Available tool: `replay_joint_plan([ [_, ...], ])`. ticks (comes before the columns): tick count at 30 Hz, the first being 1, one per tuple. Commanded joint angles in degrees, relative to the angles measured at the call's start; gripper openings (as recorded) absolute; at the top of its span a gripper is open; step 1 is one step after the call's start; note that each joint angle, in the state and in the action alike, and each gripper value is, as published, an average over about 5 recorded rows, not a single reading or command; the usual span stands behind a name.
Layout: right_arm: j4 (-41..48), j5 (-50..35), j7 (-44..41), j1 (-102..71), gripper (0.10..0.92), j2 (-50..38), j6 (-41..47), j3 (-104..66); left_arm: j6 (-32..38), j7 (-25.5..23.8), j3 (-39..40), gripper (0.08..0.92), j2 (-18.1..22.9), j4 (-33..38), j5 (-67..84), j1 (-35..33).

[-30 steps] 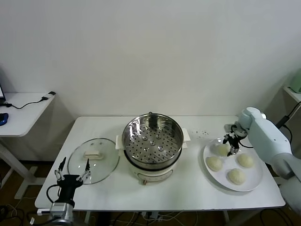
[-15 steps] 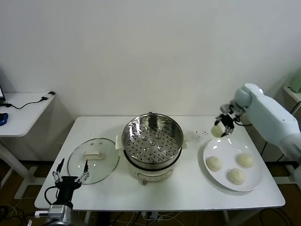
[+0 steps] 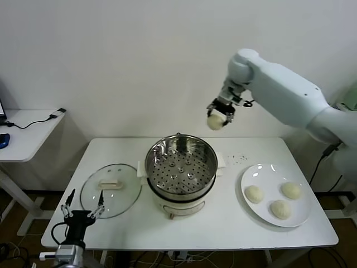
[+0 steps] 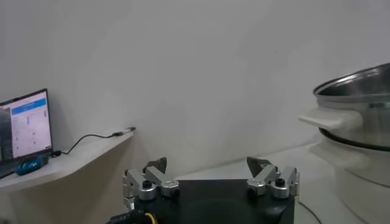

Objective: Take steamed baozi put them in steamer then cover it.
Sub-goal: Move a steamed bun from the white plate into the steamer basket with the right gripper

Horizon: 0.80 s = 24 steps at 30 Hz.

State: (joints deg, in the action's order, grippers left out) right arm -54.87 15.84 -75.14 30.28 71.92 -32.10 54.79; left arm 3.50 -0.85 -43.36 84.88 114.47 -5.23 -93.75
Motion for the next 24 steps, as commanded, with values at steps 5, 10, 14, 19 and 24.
replay_joint_plan([
  [5,-1.74,13.39,3.19,-7.19,0.677,10.19,-8.12,2.61,-0.20,-0.03,-0.04,0.823,-0.17,0.72,0.41,-0.77],
  [10,-0.71,16.12,3.96,-10.67,0.679,10.61,-8.43,2.09,-0.13,0.11,-0.05,0.823,-0.27,0.58,0.51,-1.03],
  [14,1.13,17.46,4.24,-12.49,0.679,11.05,-8.82,1.50,-0.16,0.34,-0.17,0.823,-0.27,0.42,0.72,-1.05],
  [19,2.87,18.24,4.54,-13.61,0.679,11.35,-8.97,1.16,-0.26,0.35,-0.14,0.823,-0.14,0.17,0.68,-0.84],
  [24,4.03,19.41,4.98,-14.25,0.683,11.61,-9.14,0.70,-0.61,0.31,0.16,0.823,0.80,0.11,0.35,-0.10],
])
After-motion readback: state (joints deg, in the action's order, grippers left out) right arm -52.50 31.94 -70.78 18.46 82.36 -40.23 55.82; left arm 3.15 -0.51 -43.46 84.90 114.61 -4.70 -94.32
